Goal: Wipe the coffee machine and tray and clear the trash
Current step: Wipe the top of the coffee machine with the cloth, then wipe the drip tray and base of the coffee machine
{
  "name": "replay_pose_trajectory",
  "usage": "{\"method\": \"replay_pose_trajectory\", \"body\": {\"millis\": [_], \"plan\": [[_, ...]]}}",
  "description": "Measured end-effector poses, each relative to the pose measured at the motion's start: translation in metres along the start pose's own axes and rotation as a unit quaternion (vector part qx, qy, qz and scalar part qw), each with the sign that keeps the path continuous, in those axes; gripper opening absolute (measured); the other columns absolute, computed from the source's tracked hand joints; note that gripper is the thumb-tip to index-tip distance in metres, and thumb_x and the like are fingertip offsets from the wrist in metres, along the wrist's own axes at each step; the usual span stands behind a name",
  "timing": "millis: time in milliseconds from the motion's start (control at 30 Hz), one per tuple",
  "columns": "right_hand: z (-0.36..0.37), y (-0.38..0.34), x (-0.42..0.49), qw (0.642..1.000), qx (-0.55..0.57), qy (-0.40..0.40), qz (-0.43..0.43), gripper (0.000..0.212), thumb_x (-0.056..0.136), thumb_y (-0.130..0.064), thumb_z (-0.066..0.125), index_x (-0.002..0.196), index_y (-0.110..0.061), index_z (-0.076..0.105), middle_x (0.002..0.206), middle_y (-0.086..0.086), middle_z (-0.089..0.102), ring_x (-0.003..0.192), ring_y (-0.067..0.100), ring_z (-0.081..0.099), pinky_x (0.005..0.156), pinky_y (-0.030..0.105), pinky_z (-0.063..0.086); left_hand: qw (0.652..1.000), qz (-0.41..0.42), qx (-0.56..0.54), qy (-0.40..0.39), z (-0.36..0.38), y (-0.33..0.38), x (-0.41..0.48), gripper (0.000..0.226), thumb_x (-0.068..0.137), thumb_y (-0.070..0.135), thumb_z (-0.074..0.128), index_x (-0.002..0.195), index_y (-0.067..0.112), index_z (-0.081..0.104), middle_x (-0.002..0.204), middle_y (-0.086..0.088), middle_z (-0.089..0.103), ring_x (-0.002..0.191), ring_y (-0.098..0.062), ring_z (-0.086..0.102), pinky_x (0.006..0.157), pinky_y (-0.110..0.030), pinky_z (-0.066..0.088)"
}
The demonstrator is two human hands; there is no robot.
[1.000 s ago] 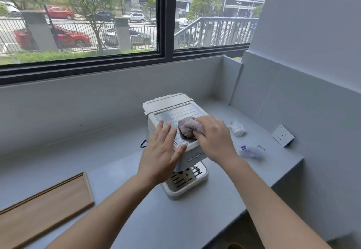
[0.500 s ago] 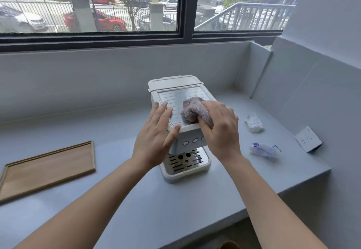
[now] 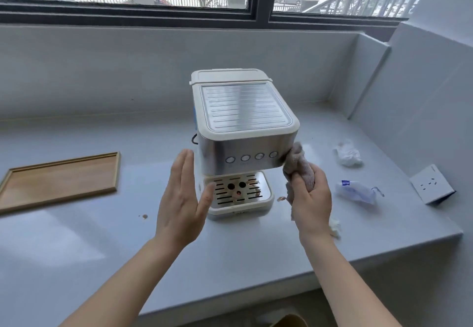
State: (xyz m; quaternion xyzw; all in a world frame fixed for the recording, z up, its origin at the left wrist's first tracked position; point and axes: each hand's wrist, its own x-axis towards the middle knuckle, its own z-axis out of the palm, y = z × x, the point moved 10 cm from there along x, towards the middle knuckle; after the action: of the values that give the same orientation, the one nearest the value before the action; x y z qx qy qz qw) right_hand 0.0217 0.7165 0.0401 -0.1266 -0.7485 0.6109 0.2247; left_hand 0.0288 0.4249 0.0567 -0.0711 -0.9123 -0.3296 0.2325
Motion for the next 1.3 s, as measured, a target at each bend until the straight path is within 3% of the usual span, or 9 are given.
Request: {"method": "replay_pose_trajectory", "body": {"millis": [167, 300, 500, 667, 800, 867, 967, 1133, 1300], "plan": [[0.012, 0.043, -0.015, 0.991, -0.096, -0.075, -0.048, 0.027, 0.089, -0.020, 0.056, 0.107, -0.041, 0.060, 0.110, -0.010, 0.062, 0.108, 0.012, 0.056, 0.090, 0.042, 0.050, 0.985, -0.036, 0.129, -0.109, 0.067, -0.045, -0.053, 0.079, 0.094, 0.065, 0.014, 0.155, 0.017, 0.007, 0.165, -0.004, 0.010, 0.152, -0.014, 0.001, 0.121, -0.026, 0.004], [0.021, 0.063, -0.022, 0.974, -0.170, -0.107, -0.100, 0.026, 0.089, -0.013, 0.059, 0.108, -0.030, 0.059, 0.108, -0.014, 0.058, 0.110, 0.010, 0.051, 0.083, 0.024, 0.043, 0.974, -0.105, 0.143, -0.139, 0.102, -0.069, -0.067, 0.091, 0.087, 0.075, 0.007, 0.155, 0.014, 0.005, 0.165, -0.005, 0.009, 0.152, -0.017, -0.003, 0.123, -0.030, 0.002], [0.051, 0.079, -0.022, 0.935, -0.281, -0.130, -0.175, 0.052, 0.090, -0.017, 0.063, 0.136, -0.034, 0.047, 0.151, -0.009, 0.038, 0.128, 0.018, 0.040, 0.100, 0.032, 0.037, 0.974, -0.116, 0.142, -0.129, 0.120, -0.075, -0.072, 0.089, 0.089, 0.075, 0.008, 0.155, 0.016, -0.004, 0.165, 0.001, 0.008, 0.152, -0.016, 0.000, 0.122, -0.029, -0.002], [0.051, 0.087, -0.047, 0.902, -0.301, -0.135, -0.280, 0.046, 0.092, -0.025, 0.064, 0.136, -0.027, 0.052, 0.144, -0.006, 0.048, 0.126, 0.023, 0.045, 0.105, 0.038, 0.041, 0.975, -0.116, 0.142, -0.125, 0.121, -0.076, -0.071, 0.086, 0.091, 0.071, 0.015, 0.155, 0.017, -0.008, 0.165, 0.002, 0.005, 0.152, -0.015, -0.004, 0.123, -0.031, -0.003], [0.046, 0.094, -0.029, 0.931, -0.288, -0.085, -0.206, 0.044, 0.093, -0.022, 0.061, 0.136, -0.028, 0.052, 0.141, -0.004, 0.052, 0.128, 0.022, 0.044, 0.108, 0.036, 0.037, 0.976, -0.111, 0.141, -0.125, 0.122, -0.077, -0.071, 0.083, 0.093, 0.068, 0.016, 0.154, 0.017, -0.009, 0.165, 0.002, 0.004, 0.152, -0.015, -0.005, 0.123, -0.031, -0.004], [0.057, 0.082, -0.041, 0.916, -0.300, -0.079, -0.255, 0.040, 0.092, -0.016, 0.064, 0.131, -0.021, 0.057, 0.139, 0.001, 0.054, 0.127, 0.027, 0.045, 0.109, 0.039, 0.036, 0.976, -0.116, 0.137, -0.123, 0.122, -0.077, -0.070, 0.083, 0.093, 0.066, 0.018, 0.155, 0.016, -0.007, 0.165, 0.001, 0.004, 0.152, -0.016, -0.004, 0.123, -0.031, -0.003], [0.072, 0.075, -0.064, 0.872, -0.320, -0.127, -0.347, 0.038, 0.090, -0.017, 0.067, 0.127, -0.018, 0.061, 0.135, -0.001, 0.058, 0.126, 0.029, 0.048, 0.104, 0.042, 0.044, 0.975, -0.132, 0.134, -0.121, 0.121, -0.079, -0.069, 0.085, 0.092, 0.067, 0.018, 0.155, 0.014, -0.004, 0.165, 0.001, 0.004, 0.152, -0.015, -0.005, 0.123, -0.031, -0.004], [0.053, 0.083, -0.015, 0.933, -0.278, -0.098, -0.207, 0.031, 0.098, -0.030, 0.051, 0.127, -0.034, 0.058, 0.130, -0.014, 0.058, 0.119, 0.020, 0.046, 0.098, 0.025, 0.036, 0.969, -0.148, 0.157, -0.123, 0.122, -0.086, -0.069, 0.080, 0.094, 0.064, 0.014, 0.155, 0.016, -0.002, 0.166, -0.002, 0.002, 0.152, -0.015, -0.008, 0.123, -0.032, -0.005], [0.086, 0.066, -0.055, 0.855, -0.377, -0.121, -0.335, 0.029, 0.091, -0.027, 0.065, 0.119, -0.028, 0.061, 0.128, -0.016, 0.059, 0.115, 0.023, 0.049, 0.079, 0.040, 0.044, 0.966, -0.156, 0.164, -0.125, 0.121, -0.084, -0.068, 0.076, 0.096, 0.060, 0.018, 0.155, 0.016, 0.000, 0.166, -0.002, 0.005, 0.152, -0.015, -0.005, 0.124, -0.033, -0.004]]}}
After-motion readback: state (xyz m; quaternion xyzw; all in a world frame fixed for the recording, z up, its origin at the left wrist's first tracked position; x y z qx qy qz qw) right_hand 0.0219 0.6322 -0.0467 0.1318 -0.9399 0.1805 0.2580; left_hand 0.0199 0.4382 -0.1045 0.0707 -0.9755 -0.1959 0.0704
